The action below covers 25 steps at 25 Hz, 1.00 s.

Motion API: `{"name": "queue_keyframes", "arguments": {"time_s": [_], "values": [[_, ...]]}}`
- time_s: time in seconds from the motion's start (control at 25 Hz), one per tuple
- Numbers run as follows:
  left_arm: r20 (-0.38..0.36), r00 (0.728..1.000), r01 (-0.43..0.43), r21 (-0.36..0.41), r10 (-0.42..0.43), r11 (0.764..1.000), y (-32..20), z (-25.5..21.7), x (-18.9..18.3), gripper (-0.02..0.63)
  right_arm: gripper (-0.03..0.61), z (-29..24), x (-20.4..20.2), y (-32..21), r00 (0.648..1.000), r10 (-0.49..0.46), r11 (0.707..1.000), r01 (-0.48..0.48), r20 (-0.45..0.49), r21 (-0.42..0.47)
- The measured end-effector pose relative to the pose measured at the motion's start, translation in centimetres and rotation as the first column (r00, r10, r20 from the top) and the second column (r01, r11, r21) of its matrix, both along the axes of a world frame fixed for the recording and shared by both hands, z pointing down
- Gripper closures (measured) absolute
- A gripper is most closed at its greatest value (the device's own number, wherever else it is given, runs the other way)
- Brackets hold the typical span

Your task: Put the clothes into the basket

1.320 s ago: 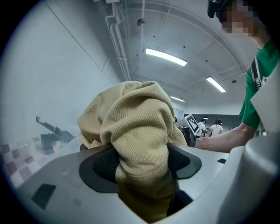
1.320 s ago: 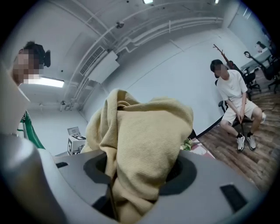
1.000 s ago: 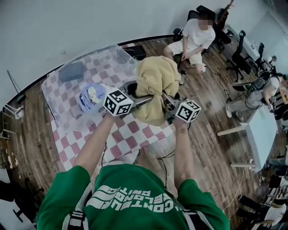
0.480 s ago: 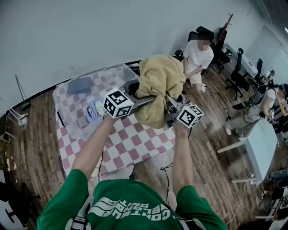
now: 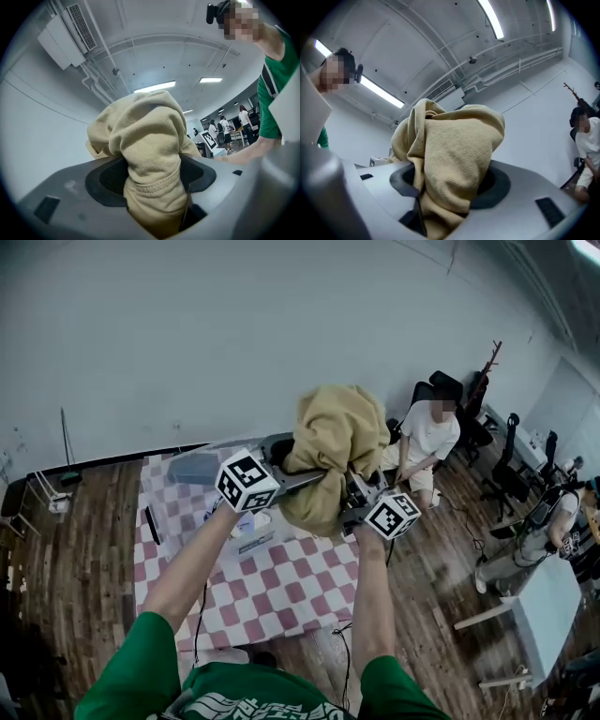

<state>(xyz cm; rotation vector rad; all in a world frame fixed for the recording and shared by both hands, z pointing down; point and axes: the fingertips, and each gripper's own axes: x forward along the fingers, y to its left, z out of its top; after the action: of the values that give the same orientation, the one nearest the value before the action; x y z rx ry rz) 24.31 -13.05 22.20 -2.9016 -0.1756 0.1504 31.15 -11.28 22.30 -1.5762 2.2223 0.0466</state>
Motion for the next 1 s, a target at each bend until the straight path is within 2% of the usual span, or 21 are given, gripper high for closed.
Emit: {"name": "queue_keyframes", "arguments": {"time_s": [0.12, 0.32, 0.56, 0.76, 1.0], "values": [[-0.028, 0.999, 0.041, 0.009, -0.041, 0.999, -3.1, -1.2, -2.5, 0.288, 0.319, -1.4, -2.4, -3.4, 0.999, -0.039, 0.999, 0.039, -0.009, 0.026], [-0.051, 0.992, 0.116, -0.008, -0.116, 0.993, -9.7, -1.3, -7.8, 0.288, 0.319, -1.5, -7.6, -10.5, 0.994, -0.109, 0.994, 0.109, -0.009, 0.019], [-0.058, 0.974, 0.219, -0.004, -0.219, 0.976, -13.4, -0.6, -10.9, 0.288, 0.319, -0.7, -10.6, -15.0, 0.976, -0.219, 0.975, 0.219, 0.014, 0.027], [-0.050, 0.958, 0.280, -0.034, -0.281, 0.960, -20.8, 0.8, -17.3, 0.288, 0.319, 0.7, -17.0, -22.8, 0.958, -0.286, 0.958, 0.286, 0.024, -0.004], [-0.023, 0.944, 0.327, -0.097, -0.331, 0.940, -25.4, 4.6, -20.5, 0.288, 0.319, 4.5, -20.2, -27.8, 0.942, -0.332, 0.940, 0.335, 0.041, -0.066]]}}
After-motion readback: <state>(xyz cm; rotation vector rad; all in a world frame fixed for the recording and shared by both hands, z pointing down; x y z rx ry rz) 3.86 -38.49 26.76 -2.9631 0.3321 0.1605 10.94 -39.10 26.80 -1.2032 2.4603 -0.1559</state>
